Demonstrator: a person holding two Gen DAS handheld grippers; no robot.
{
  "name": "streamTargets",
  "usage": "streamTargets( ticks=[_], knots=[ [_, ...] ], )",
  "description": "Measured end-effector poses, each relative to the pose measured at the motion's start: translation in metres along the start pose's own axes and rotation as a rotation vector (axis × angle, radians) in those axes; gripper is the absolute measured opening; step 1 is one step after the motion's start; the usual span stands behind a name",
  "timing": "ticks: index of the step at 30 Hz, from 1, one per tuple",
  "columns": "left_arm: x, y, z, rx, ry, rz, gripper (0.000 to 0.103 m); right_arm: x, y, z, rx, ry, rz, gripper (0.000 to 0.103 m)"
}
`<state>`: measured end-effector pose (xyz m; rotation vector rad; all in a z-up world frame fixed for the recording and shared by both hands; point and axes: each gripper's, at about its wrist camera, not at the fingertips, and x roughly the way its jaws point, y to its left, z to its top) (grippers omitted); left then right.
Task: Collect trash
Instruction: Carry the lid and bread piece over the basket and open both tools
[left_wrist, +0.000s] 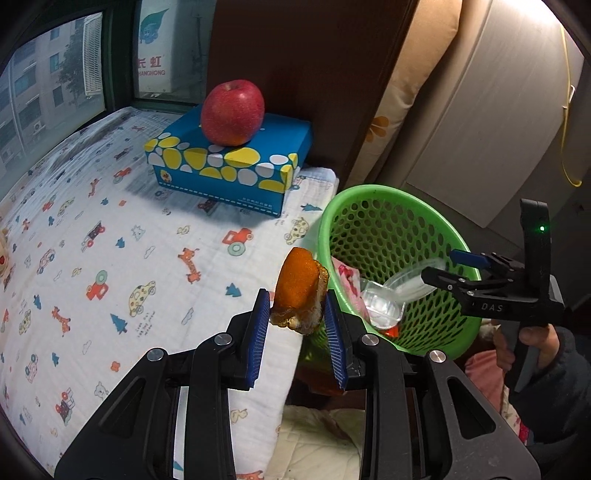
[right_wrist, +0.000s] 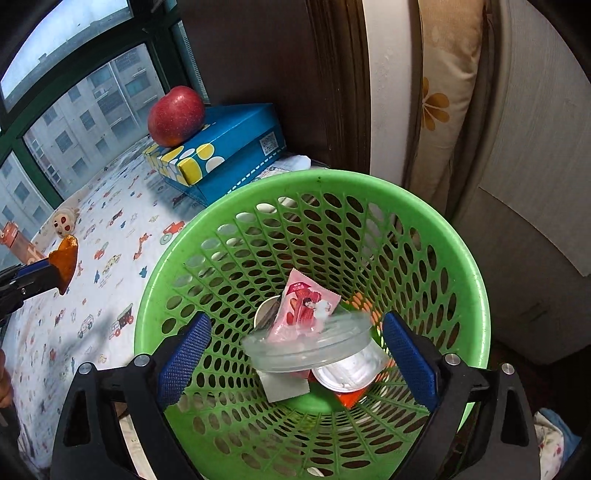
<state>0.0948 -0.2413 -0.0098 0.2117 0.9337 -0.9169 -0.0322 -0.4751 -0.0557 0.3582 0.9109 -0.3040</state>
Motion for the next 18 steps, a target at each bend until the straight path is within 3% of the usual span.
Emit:
streamTargets(
  ticks=[18],
  knots=[
    [0.053,-0.07,0.008,0.06,0.09,-0.091,0.03,-0.04,-0.031,-0.004,0.059,-0.083,-0.007,0.091]
  ],
)
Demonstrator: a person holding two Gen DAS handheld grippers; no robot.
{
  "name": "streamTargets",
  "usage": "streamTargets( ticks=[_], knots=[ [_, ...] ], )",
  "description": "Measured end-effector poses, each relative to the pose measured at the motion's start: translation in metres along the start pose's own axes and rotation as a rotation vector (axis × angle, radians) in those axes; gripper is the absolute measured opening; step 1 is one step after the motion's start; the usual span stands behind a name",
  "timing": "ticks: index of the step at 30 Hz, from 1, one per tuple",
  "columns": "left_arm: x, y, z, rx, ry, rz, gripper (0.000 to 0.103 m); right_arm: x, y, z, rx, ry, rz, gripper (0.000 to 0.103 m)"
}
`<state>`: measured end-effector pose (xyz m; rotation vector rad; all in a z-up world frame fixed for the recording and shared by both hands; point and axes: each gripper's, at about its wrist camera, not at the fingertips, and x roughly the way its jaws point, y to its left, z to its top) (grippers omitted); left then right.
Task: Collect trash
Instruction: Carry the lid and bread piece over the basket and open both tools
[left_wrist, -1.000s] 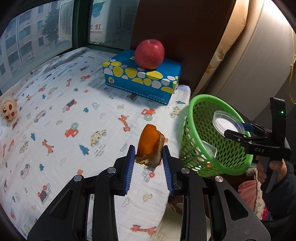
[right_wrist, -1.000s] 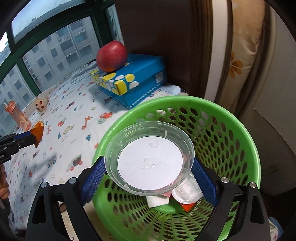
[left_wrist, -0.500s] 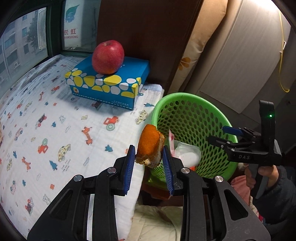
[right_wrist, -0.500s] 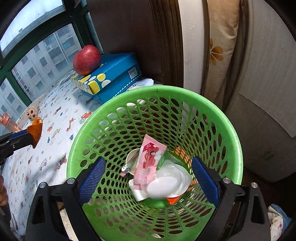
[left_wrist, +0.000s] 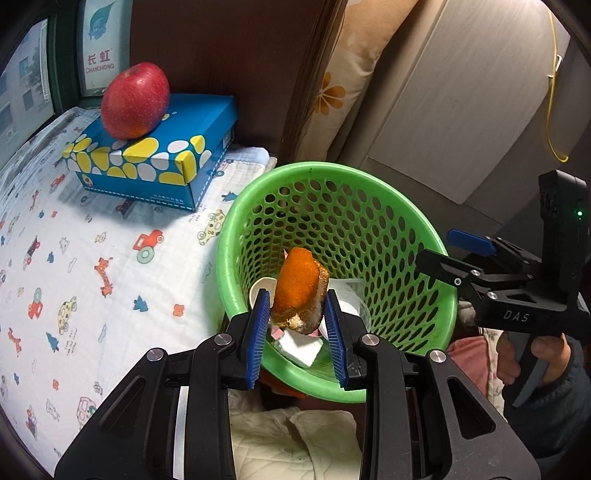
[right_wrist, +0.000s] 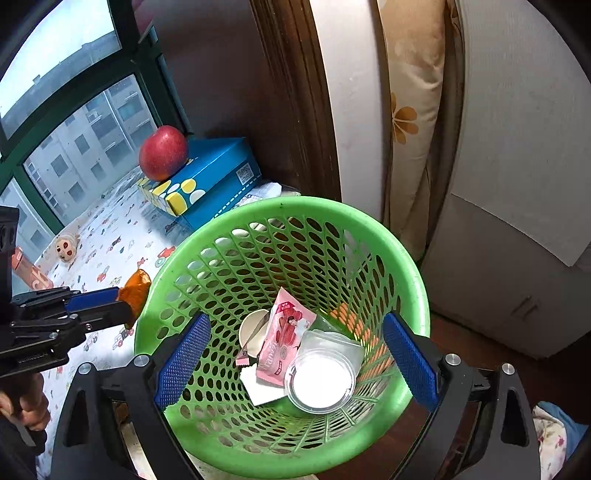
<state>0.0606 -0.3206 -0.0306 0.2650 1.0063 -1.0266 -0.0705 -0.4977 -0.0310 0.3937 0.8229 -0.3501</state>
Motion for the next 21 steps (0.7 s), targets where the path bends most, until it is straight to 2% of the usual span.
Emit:
streamTargets(
  ticks=[10,17,21],
  knots=[
    [0.018,-0.009,0.001,-0.011,0.037,-0.029,0.033,-0.008,-0.014,-0.003,0.025,-0.013,0.001,0.091],
    [0.017,-0.005,0.001,-0.034,0.025,-0.036,0.055,-0.009,-0.013,-0.005,0.026,-0.011,0.006,0.091],
    [0.01,0.0,-0.001,-0.049,0.013,-0.019,0.058,-0.011,-0.008,-0.006,0.02,-0.014,0.015,0.091]
  ],
)
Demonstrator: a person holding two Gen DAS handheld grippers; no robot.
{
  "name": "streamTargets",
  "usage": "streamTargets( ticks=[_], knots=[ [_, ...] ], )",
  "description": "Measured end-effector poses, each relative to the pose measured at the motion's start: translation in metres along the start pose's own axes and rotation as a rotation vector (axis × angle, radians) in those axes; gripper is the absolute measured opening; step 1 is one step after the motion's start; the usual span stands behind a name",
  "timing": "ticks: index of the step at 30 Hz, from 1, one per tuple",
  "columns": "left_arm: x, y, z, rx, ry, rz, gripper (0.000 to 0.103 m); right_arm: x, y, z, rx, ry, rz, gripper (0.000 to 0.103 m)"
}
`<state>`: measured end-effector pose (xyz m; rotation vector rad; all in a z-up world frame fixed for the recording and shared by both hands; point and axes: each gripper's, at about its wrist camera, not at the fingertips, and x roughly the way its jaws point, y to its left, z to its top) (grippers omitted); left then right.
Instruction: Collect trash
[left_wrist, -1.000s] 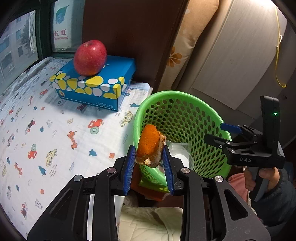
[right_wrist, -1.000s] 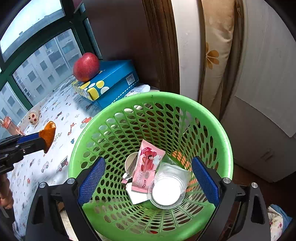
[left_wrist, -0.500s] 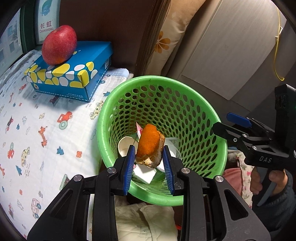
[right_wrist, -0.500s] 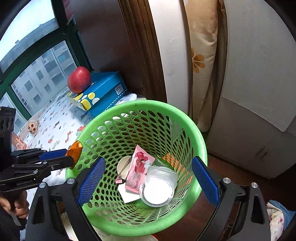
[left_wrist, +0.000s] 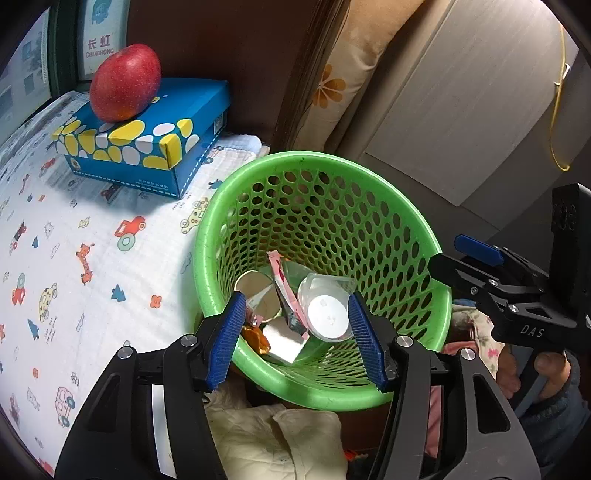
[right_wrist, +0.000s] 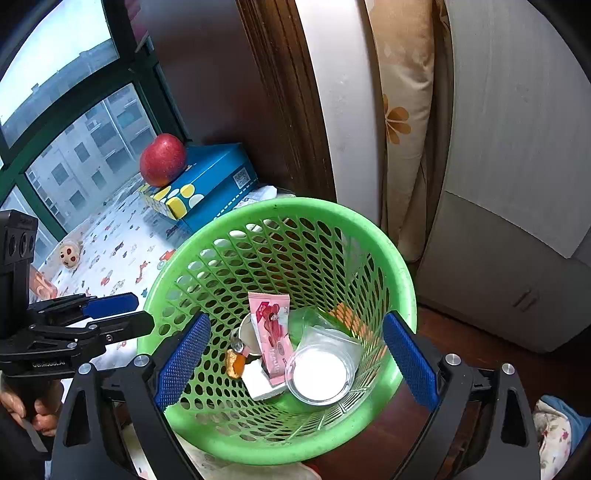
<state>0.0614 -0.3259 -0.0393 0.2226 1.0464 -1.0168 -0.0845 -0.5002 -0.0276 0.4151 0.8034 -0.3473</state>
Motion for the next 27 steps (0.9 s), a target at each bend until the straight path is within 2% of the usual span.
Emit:
streamTargets(
  ticks=[6,12,14,24,27],
  knots=[
    [-0.019,0.013,-0.007,-0.031,-0.039,0.051,0.068,-0.002,0.015,-0.001,-0.016,-0.005,0.027,0.091],
    [-0.046,0.033,-0.016,-0.076,-0.092,0.13,0.072,-0.001,0.038,-0.004,-0.049,-0.002,0.064,0.091],
    [-0.056,0.04,-0.02,-0.094,-0.109,0.164,0.077,-0.001,0.047,-0.003,-0.057,-0.003,0.081,0.091],
    [-0.094,0.083,-0.049,-0.199,-0.169,0.325,0.087,0.001,0.104,0.002,-0.139,-0.003,0.166,0.091],
    [-0.109,0.096,-0.057,-0.231,-0.195,0.371,0.094,0.001,0.123,0.003,-0.169,-0.003,0.19,0.091]
  ],
)
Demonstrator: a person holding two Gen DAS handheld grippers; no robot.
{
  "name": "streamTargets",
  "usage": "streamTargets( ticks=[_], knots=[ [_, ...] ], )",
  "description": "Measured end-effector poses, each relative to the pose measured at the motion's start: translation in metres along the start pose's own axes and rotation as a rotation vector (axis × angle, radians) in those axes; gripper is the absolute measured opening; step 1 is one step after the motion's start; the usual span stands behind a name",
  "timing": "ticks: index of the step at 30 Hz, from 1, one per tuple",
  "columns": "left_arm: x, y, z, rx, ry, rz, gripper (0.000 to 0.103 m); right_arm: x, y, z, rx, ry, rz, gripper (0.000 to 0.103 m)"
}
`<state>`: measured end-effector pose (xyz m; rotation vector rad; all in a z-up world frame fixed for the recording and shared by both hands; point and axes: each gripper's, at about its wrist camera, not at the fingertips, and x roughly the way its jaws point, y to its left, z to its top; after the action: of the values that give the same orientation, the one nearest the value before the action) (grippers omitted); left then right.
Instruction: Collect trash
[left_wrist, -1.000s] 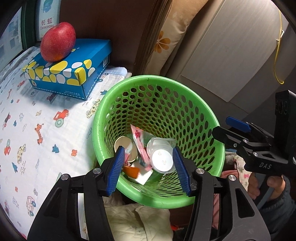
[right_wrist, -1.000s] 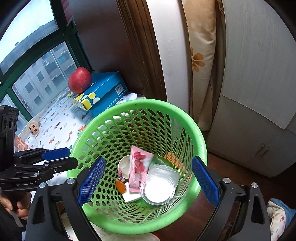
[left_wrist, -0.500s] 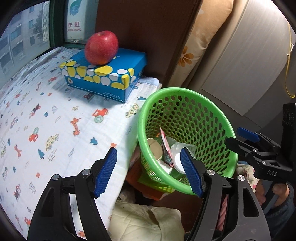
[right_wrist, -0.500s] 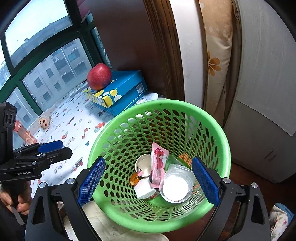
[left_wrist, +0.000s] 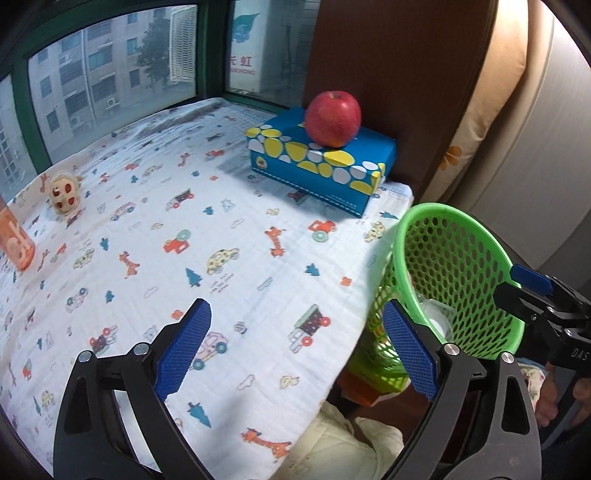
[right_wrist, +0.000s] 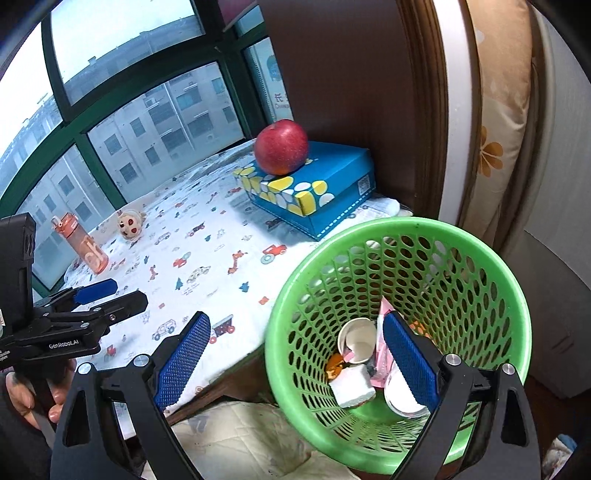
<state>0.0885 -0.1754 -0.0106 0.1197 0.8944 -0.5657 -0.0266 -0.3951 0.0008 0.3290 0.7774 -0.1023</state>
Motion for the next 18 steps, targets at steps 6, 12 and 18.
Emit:
streamTargets(
  ticks=[6,12,18],
  knots=[
    [-0.026,0.035,-0.005,-0.059,-0.053,0.086,0.098,0.007,0.031,0.007,-0.048,-0.001,0.039,0.092],
    [-0.053,0.065,-0.011,-0.104,-0.105,0.173,0.098,0.015,0.06,0.011,-0.09,0.004,0.075,0.092],
    [-0.068,0.088,-0.022,-0.14,-0.131,0.259,0.098,0.021,0.091,0.014,-0.14,0.005,0.115,0.092]
  ],
)
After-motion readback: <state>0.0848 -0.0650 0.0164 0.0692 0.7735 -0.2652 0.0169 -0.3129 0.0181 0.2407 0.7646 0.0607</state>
